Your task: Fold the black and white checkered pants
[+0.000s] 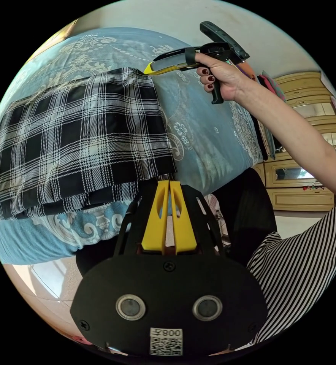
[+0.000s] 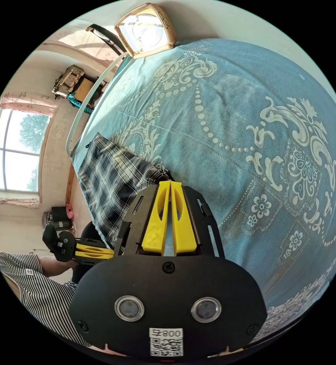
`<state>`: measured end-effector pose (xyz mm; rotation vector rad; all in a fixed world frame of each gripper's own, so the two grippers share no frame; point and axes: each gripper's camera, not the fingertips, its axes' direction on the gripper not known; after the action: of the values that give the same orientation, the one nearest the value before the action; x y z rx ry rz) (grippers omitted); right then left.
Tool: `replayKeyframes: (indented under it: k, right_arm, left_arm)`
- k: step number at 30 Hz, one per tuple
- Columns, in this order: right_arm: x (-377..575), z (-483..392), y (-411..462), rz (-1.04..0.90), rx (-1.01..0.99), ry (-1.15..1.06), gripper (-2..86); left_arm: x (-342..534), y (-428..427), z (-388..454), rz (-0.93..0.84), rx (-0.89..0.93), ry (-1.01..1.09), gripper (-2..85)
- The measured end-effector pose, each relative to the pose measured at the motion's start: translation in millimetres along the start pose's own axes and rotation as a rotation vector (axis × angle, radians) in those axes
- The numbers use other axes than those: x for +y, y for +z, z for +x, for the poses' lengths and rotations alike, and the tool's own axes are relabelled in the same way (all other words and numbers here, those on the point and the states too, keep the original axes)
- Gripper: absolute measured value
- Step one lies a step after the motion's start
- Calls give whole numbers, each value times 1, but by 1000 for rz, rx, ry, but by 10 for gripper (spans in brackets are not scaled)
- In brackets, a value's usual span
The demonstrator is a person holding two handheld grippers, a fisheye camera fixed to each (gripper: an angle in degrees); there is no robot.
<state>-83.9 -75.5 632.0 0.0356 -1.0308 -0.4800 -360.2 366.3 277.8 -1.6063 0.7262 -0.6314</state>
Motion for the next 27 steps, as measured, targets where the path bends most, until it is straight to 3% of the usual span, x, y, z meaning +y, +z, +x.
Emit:
replayKeyframes:
  k: [14, 27]
  right_arm:
    - [68, 64, -18, 102, -279, 200, 5]
    - [160, 74, 29, -49, -613, 311, 58]
  left_arm:
    - [19, 7, -12, 31, 51, -100, 15]
    - [37, 20, -62, 141, 184, -277, 14]
